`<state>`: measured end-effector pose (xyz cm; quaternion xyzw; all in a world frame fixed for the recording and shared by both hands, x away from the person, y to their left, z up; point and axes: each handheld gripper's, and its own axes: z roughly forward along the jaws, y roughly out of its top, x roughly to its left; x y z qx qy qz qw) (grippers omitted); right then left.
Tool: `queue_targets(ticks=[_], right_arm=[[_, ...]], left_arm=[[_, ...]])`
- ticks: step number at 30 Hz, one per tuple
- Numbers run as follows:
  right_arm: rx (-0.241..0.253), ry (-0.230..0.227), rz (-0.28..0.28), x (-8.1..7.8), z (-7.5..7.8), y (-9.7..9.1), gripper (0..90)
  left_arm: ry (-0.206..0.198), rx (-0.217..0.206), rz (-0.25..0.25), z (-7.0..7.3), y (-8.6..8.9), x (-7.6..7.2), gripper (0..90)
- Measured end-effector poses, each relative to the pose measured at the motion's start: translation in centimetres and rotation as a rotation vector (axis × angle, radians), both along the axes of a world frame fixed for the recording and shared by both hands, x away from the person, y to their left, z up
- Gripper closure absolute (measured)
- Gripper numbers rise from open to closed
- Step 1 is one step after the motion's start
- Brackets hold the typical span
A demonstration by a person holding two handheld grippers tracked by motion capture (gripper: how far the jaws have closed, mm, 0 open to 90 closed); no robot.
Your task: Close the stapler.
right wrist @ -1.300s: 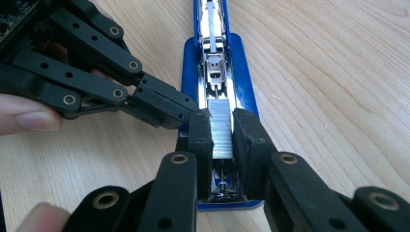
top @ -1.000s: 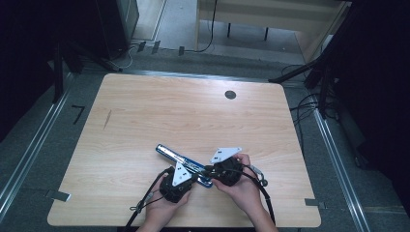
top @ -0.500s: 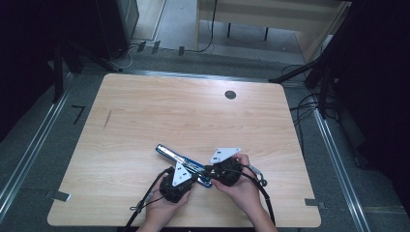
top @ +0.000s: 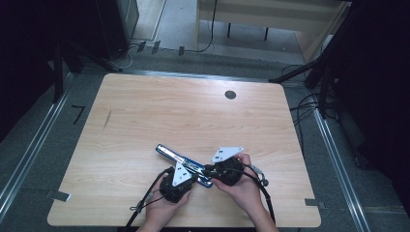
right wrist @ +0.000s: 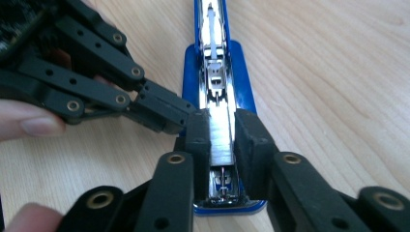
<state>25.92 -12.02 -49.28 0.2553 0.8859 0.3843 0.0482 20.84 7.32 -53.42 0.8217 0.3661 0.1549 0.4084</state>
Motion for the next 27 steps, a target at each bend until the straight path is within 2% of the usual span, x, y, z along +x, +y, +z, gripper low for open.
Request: queue_targets(ticks=[6,10,17,27], right_arm=[[0.024,-0.022,-0.013,-0.1,-0.1,0.4,90.0],[0.037,-0.057,-0.025,0.1,-0.5,1.2,90.0],[0.038,-0.076,-0.038,0.6,-1.4,2.2,90.0],[0.025,-0.069,-0.028,0.3,-1.5,2.1,90.0]], left_arm=[[-0.001,-0.001,0.001,0.0,0.0,0.0,90.0],[0.0,0.0,0.0,0.0,0.0,0.0,90.0],[0.002,-0.001,0.001,0.0,0.0,0.0,90.0],[0.0,0.0,0.0,0.0,0.0,0.0,90.0]])
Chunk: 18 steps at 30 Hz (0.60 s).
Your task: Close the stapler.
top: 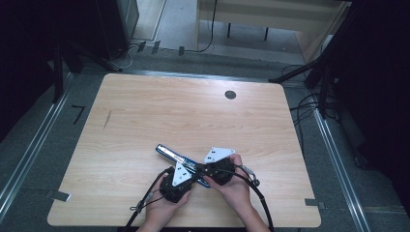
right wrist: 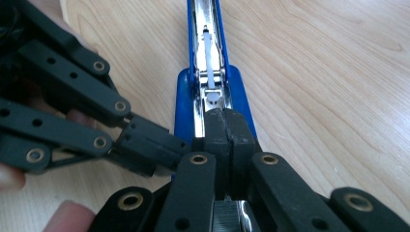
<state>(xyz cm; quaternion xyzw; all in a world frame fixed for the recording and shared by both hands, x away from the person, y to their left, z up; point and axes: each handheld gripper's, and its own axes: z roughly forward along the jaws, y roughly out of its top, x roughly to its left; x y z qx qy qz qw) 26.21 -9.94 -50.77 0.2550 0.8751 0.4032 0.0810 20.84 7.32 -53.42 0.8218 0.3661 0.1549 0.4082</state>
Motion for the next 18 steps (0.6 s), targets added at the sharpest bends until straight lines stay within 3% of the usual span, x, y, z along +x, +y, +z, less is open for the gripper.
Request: queue_targets(ticks=[7,18], right_arm=[[-0.017,0.006,0.003,-0.29,0.13,-0.57,90.0],[0.0,0.005,0.005,-0.56,0.57,-1.02,88.5]], left_arm=[[0.0,0.0,0.0,0.0,0.0,0.0,90.0],[0.0,0.0,0.0,0.0,0.0,0.0,90.0]])
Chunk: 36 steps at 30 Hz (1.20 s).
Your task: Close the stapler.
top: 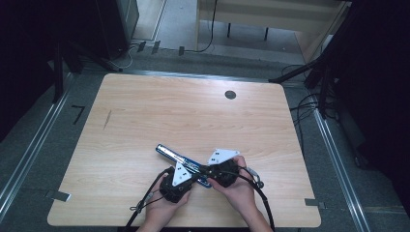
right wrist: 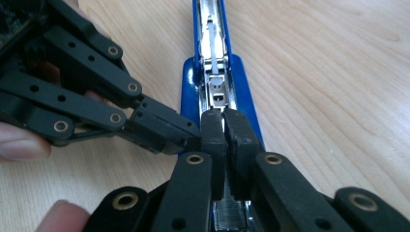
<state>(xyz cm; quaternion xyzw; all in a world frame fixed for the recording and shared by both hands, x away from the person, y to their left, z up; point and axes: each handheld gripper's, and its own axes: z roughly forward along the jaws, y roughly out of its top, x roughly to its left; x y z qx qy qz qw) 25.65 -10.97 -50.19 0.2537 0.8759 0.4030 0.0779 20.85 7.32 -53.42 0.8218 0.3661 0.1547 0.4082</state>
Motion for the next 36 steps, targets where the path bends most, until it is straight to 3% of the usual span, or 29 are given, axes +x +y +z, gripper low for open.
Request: queue_targets(ticks=[4,12,16,21,24,31,36], right_arm=[[0.037,-0.003,-0.019,0.1,0.5,-0.2,88.6],[0.033,-0.021,0.001,0.2,1.0,1.1,90.0],[0.038,-0.021,0.006,0.5,1.0,2.0,90.0],[0.053,-0.021,0.012,0.9,1.2,2.9,90.0],[0.059,-0.026,0.013,1.3,1.3,3.2,90.0],[0.063,-0.022,0.018,2.1,1.5,4.4,90.0],[0.068,-0.017,0.021,2.6,1.6,5.2,90.0]], left_arm=[[-0.001,-0.002,0.001,0.0,0.0,0.0,90.0],[0.003,-0.003,-0.001,0.0,0.1,0.0,90.0],[0.026,-0.028,0.006,0.0,0.5,0.1,90.0],[0.062,-0.089,0.045,0.6,2.1,0.5,90.0],[0.058,-0.073,0.069,0.9,3.1,0.7,90.0],[0.072,-0.093,0.168,0.8,6.5,2.2,90.0],[0.082,-0.101,0.206,0.7,7.5,2.9,90.0]])
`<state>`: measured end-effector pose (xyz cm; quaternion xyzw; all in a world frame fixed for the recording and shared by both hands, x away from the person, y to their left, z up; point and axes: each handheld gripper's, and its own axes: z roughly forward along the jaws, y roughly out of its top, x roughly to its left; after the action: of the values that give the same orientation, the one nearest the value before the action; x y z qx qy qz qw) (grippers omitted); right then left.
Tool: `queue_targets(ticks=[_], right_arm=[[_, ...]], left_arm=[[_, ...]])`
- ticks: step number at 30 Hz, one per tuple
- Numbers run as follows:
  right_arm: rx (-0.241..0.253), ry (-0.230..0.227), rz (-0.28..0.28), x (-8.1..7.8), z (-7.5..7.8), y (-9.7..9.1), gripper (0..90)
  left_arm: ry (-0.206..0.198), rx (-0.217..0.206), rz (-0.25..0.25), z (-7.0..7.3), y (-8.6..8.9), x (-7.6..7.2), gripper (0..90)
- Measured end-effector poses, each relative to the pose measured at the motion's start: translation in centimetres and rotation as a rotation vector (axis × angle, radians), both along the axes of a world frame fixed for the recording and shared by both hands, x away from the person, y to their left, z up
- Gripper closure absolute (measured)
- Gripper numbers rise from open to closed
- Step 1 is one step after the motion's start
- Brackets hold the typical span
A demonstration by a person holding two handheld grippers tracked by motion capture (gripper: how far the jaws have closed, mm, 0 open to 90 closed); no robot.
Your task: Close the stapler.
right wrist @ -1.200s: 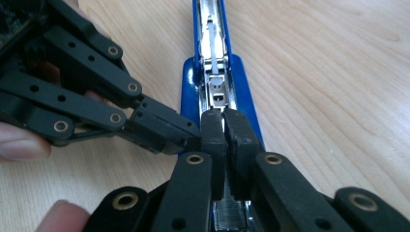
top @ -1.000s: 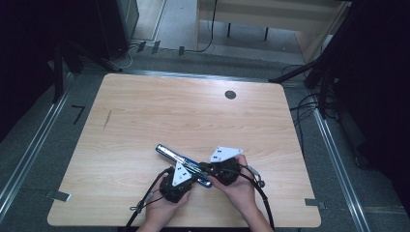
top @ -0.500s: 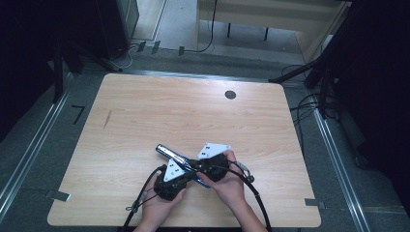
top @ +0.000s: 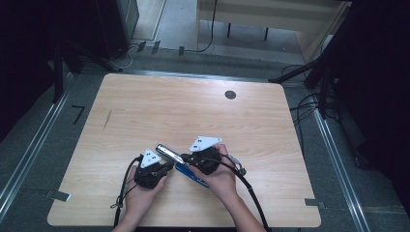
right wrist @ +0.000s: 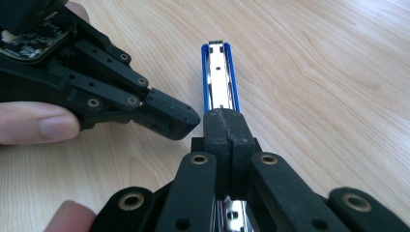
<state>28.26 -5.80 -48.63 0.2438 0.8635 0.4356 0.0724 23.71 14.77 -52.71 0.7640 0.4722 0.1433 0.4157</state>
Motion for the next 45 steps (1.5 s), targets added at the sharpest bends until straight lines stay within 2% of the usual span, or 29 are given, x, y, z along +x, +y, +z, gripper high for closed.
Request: queue_targets(ticks=[7,11,20,25,29,31,33,42,45], right_arm=[[-0.008,0.011,0.012,0.8,-0.4,1.6,90.0],[-0.024,0.007,0.015,1.2,-0.7,2.8,90.0],[-0.05,0.001,0.002,2.0,-1.0,3.7,90.0],[-0.067,0.01,-0.004,2.3,-1.3,3.9,90.0],[-0.06,0.009,-0.003,2.3,-1.4,3.9,90.0],[-0.062,0.008,-0.006,2.3,-1.3,3.9,90.0],[-0.062,0.007,-0.004,2.3,-1.2,3.9,90.0],[-0.057,-0.014,-0.004,1.9,-0.8,3.5,90.0],[-0.056,-0.021,-0.001,1.8,-0.7,3.5,90.0]], left_arm=[[0.028,0.023,0.033,-0.3,0.5,0.8,90.0],[0.027,0.044,0.039,-0.4,0.5,0.9,90.0],[0.037,0.076,0.053,-0.6,0.2,1.2,90.0],[0.036,0.07,0.054,-0.5,0.1,1.3,90.0],[0.036,0.061,0.058,-0.5,0.2,1.3,90.0],[0.042,0.039,0.064,-0.4,0.3,1.3,90.0],[0.041,0.035,0.064,-0.3,0.3,1.3,90.0],[0.003,0.018,0.062,-0.1,0.2,0.9,90.0],[-0.005,-0.002,0.044,-0.2,0.2,0.6,90.0]])
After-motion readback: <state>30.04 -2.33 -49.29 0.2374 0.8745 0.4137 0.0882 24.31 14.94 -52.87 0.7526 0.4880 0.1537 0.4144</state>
